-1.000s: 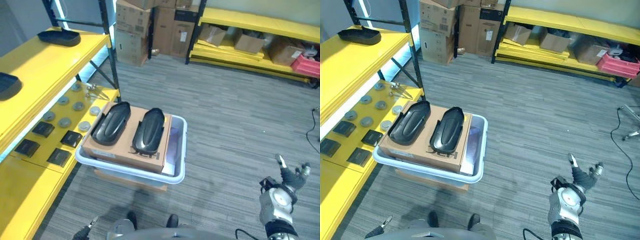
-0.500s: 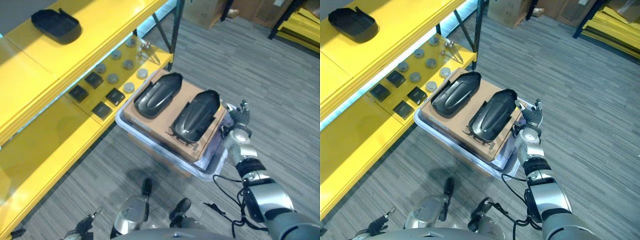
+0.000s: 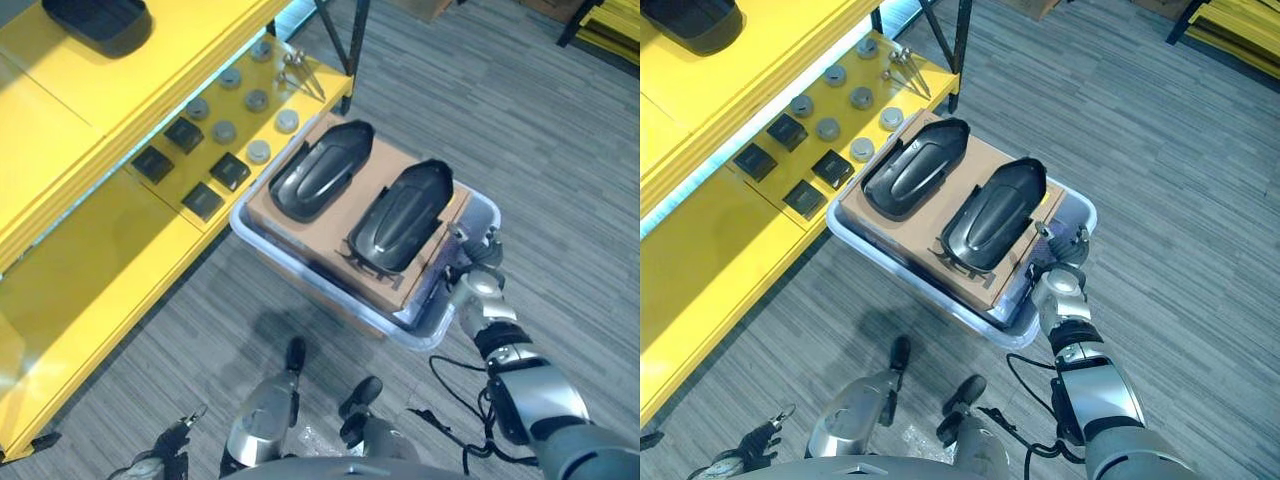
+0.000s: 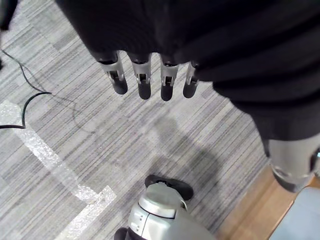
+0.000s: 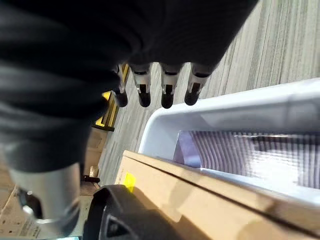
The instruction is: Move parts from the plastic box to the shelf.
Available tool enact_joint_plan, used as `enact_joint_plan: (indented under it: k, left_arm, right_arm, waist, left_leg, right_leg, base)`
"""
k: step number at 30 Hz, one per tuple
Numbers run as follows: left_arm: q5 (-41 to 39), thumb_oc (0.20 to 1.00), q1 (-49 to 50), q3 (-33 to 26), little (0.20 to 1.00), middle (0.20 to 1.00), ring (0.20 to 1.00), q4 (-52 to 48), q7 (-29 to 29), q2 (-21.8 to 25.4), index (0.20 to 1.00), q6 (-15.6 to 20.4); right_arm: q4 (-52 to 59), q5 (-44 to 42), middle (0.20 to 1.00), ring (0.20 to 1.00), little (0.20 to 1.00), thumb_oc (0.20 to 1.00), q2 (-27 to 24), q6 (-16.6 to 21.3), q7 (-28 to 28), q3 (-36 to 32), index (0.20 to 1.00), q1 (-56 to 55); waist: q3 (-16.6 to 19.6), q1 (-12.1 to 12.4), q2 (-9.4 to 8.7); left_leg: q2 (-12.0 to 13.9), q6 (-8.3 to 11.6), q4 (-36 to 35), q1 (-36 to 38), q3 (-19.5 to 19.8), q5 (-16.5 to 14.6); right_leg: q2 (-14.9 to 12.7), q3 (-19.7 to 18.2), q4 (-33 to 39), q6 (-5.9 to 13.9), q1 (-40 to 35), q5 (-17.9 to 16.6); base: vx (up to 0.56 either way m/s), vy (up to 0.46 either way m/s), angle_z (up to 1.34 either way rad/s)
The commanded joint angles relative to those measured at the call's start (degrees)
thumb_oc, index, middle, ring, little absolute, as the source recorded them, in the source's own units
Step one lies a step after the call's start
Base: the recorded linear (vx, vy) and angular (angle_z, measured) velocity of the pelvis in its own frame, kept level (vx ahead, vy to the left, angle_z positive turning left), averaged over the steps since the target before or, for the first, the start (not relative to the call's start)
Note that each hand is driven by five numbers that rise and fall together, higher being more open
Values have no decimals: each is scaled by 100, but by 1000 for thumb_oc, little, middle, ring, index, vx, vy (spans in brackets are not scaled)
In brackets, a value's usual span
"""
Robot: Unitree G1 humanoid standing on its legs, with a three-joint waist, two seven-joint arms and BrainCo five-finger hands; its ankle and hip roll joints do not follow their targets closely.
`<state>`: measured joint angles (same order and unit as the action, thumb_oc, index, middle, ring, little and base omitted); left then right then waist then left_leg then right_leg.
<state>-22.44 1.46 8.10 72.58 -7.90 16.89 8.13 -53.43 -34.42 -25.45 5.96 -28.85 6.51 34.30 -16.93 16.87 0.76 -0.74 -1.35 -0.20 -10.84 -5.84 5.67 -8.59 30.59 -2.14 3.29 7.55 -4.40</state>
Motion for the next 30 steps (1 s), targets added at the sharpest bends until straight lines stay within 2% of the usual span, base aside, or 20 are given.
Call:
enact_joint_plan:
  k: [1,7,13,17,24,30]
  left_arm:
    - [-146,1000,-30,315,1000,1000,1000,90,-46,211,1000,49]
    - [-256,1000,-65,352,1000,1000,1000,86,-41,219,1000,75]
    - [-342,1000,-96,381,1000,1000,1000,61,-31,191,1000,102]
    - [-365,1000,-69,364,1000,1000,1000,42,-53,176,1000,91]
    - [-370,1000,-27,358,1000,1000,1000,9,-114,163,1000,71]
    - [-402,1000,-83,426,1000,1000,1000,-4,-105,108,1000,32]
  right_arm:
    - [-140,6,1000,1000,1000,1000,-359,186,220,140,1000,-96]
    - [-191,58,1000,1000,1000,1000,-335,152,459,230,1000,7]
    - [76,189,1000,1000,1000,1000,-263,409,298,403,1000,244]
    - [346,410,1000,1000,1000,1000,-248,422,64,451,1000,353]
    - [577,365,1000,1000,1000,1000,-224,102,161,443,1000,322]
    - [294,292,1000,1000,1000,1000,-67,-148,257,622,1000,203]
  waist:
    - [189,118,-153]
    - [106,138,-149]
    - [26,183,-104]
    - [17,201,-90]
    - [11,200,-100]
    - [-62,202,-89]
  left_leg:
    - [357,361,-121,-344,78,-179]
    - [345,360,-113,-421,105,-162]
    - [309,358,-110,-490,143,-139]
    - [286,352,-102,-506,143,-141]
    - [276,343,-85,-506,155,-161]
    - [280,348,-36,-585,181,-145]
  right_leg:
    - [-468,-280,-28,615,-244,309]
    - [-477,-296,-64,627,-154,311]
    - [-516,-267,-90,639,-96,315]
    - [-538,-262,-120,651,-76,331]
    - [-558,-274,-174,655,-59,361]
    - [-583,-273,-229,641,8,361]
  base:
    - [0,0,0]
    - [0,0,0]
    - [-8,24,8]
    - [6,27,3]
    - [0,0,0]
    - [0,0,0]
